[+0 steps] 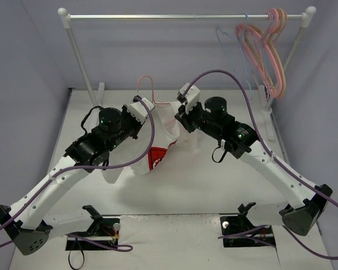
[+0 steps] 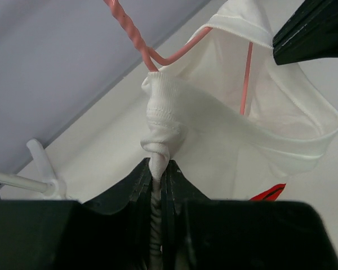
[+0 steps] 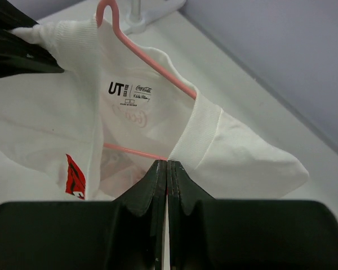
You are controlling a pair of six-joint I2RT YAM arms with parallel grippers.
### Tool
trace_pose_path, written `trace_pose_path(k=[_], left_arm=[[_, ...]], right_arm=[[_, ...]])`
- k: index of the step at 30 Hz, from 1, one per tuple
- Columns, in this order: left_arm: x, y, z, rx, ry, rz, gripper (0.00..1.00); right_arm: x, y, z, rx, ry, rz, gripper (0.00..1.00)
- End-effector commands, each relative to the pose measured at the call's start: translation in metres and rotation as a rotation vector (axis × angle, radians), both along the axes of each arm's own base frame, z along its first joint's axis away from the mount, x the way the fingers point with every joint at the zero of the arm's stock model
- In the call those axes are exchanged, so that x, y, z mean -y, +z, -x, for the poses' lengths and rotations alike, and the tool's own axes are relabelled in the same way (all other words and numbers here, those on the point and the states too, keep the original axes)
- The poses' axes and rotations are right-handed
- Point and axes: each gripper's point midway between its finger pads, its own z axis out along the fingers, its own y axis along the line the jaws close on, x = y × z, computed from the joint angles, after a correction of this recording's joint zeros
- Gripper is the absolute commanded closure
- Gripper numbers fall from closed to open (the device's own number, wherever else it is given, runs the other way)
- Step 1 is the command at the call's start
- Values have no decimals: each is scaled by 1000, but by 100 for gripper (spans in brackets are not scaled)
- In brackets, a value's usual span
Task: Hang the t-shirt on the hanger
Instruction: Place tshirt on hanger
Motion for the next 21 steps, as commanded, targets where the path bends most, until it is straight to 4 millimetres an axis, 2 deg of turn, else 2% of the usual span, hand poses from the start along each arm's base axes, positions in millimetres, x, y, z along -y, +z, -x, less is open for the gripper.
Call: trace_pose_path(k=[1, 2, 7, 9, 11, 14, 17, 18, 20, 21], left_arm=[[0, 73, 13, 207, -39, 225, 100], [6, 63, 16, 201, -74, 229, 100], [14, 54, 31, 232, -153, 321, 100], [19, 37, 32, 222, -174, 338, 100], [17, 38, 36, 241, -177, 373, 100], [16, 23, 38, 244, -181, 383, 100], [13, 24, 41, 273, -177, 404, 100], [12, 19, 43, 271, -181, 399, 100], [13, 15, 42, 270, -184, 390, 100], [12, 14, 43, 269, -186, 384, 100]], right_arm=[[0, 28, 14, 72, 46, -77, 100], [0, 20, 16, 56, 52, -65, 100], [-8, 7, 23, 2, 104, -60, 100], [-10, 5, 25, -15, 117, -53, 100], [-10, 0, 23, -30, 111, -37, 98], [-5, 1, 22, -24, 90, -26, 86], [-2, 6, 25, -9, 94, -27, 79], [-1, 9, 26, -6, 97, -26, 72], [-1, 13, 27, 2, 104, -19, 64], [0, 14, 27, 4, 106, -18, 56]])
